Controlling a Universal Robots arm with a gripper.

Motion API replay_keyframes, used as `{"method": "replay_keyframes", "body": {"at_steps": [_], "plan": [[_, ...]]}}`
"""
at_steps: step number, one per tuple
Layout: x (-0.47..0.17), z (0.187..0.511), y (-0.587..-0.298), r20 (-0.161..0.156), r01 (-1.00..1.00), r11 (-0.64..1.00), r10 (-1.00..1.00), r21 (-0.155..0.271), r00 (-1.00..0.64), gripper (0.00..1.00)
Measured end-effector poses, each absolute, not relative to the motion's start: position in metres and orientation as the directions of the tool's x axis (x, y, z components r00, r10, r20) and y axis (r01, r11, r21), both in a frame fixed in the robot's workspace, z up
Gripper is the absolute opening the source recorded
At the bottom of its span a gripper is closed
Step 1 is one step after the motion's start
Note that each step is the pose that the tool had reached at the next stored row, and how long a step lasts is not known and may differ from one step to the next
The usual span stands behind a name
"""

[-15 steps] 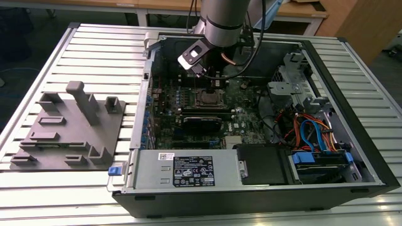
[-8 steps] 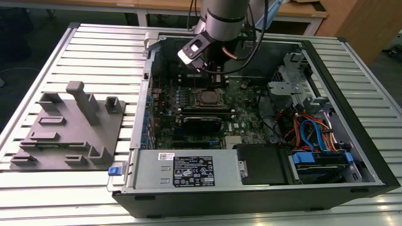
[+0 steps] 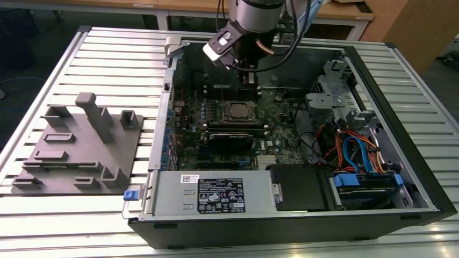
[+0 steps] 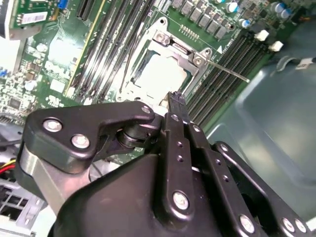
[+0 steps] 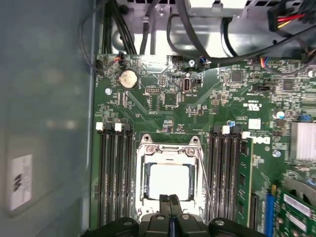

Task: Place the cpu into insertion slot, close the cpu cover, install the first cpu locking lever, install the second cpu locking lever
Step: 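Install the first cpu locking lever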

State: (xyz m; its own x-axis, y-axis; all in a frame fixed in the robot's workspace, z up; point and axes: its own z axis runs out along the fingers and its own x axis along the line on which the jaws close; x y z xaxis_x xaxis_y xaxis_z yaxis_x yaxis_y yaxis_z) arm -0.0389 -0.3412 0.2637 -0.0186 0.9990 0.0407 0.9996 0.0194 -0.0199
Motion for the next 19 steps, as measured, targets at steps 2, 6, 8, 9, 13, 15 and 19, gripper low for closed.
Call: {"method": "replay_keyframes", "body": {"at_steps": [2,6,8,9,13,15,19], "plan": [[-0.0389,0.2668,-0.3412,0.041,1.0,0.019,0.999,-0.02,-0.019,0.1],[-0.0389,0.2668,-0.3412,0.041,1.0,0.019,0.999,-0.02,-0.019,0.1],[-0.0389,0.2669,-0.3412,0.041,1.0,0.019,0.999,-0.02,-0.019,0.1],[-0.0389,0.2669,-0.3412,0.041,1.0,0.019,0.999,-0.02,-0.019,0.1],[-0.0389,0.2669,-0.3412,0.041,1.0,0.02,0.999,-0.02,-0.019,0.1],[-0.0389,0.267,-0.3412,0.041,1.0,0.022,0.999,-0.02,-0.021,0.1],[-0.039,0.267,-0.3413,0.04,0.999,0.037,0.999,-0.02,-0.036,0.1]]}}
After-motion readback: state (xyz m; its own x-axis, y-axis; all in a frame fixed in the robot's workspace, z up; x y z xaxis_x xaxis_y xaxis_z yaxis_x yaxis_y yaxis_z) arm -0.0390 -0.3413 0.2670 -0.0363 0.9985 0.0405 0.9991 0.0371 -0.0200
